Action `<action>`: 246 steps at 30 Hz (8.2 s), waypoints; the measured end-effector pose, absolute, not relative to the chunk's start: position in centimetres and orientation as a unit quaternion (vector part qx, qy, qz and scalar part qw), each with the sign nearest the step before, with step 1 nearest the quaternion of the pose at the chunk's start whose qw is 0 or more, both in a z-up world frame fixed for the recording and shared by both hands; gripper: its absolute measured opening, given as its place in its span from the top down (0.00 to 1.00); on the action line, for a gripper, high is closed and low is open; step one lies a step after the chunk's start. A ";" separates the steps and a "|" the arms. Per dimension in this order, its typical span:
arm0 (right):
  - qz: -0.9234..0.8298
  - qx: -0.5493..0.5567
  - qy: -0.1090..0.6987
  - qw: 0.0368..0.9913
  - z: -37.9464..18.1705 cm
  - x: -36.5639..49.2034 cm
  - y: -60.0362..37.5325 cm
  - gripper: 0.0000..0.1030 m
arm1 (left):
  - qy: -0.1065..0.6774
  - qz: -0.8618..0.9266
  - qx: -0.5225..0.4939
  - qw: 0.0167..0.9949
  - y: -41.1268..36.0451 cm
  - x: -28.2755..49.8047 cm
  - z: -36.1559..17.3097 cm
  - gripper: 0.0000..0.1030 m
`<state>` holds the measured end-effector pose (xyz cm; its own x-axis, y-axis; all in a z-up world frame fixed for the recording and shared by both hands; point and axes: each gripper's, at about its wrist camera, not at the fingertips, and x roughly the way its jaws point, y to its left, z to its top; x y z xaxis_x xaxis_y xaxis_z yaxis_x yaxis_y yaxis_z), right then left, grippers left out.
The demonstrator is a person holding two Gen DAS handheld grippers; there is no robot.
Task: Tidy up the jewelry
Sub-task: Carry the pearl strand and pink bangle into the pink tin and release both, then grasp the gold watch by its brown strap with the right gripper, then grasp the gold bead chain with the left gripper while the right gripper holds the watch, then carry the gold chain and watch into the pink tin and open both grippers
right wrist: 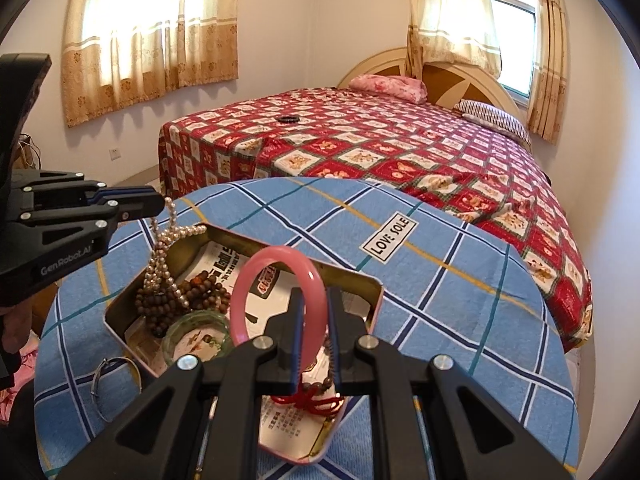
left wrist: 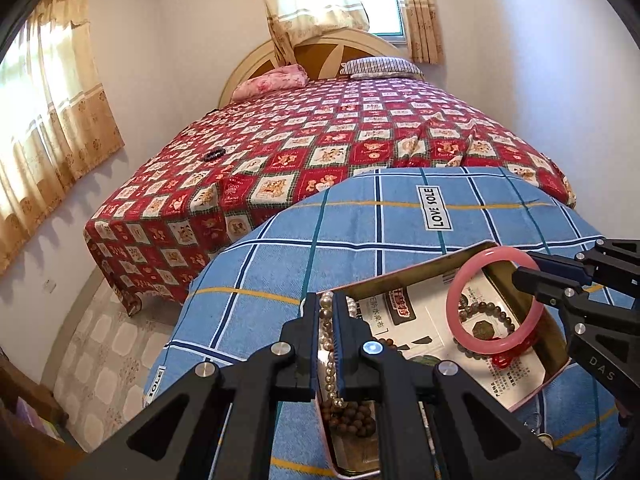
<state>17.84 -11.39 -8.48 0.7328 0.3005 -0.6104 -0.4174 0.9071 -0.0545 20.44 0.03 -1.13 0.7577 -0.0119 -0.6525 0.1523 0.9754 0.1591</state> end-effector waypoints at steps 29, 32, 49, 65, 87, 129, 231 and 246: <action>0.159 -0.092 0.330 0.926 -10.4 18.7 -11.9 0.55 | 0.377 -0.026 0.122 0.918 -0.8 20.6 -4.0 0.62; 0.160 -0.086 0.325 0.928 -10.0 17.8 -12.2 0.49 | 0.355 -0.015 0.130 0.926 -0.8 19.7 -3.5 0.32; 0.139 -0.074 0.315 0.936 -10.0 12.2 -15.2 0.38 | 0.358 0.014 0.114 0.927 1.2 13.2 -3.4 0.31; 0.171 -0.092 0.357 0.914 -13.5 6.8 -14.0 0.39 | 0.409 0.032 0.109 0.905 2.5 8.8 -8.0 0.31; 0.217 -0.103 0.387 0.890 -15.4 5.8 -13.0 0.77 | 0.401 -0.027 0.083 0.912 -1.6 7.1 -6.7 0.31; 0.123 -0.101 0.382 0.910 -15.4 6.6 -17.6 0.76 | 0.431 -0.142 0.103 0.885 -8.2 7.8 -9.3 0.86; 0.216 -0.100 0.281 0.930 -8.1 14.2 -10.5 0.77 | 0.365 -0.057 0.081 0.926 -0.7 18.3 -2.2 0.87; 0.215 -0.105 0.302 0.923 -9.8 14.6 -9.9 0.77 | 0.380 -0.055 0.081 0.920 -0.6 18.5 -3.7 0.87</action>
<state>14.65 -9.94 -9.78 0.7249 0.3341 -0.6023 -0.4608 0.8852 -0.0636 18.54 -0.55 -3.66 0.7058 -0.0399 -0.7073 0.1633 0.9807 0.1076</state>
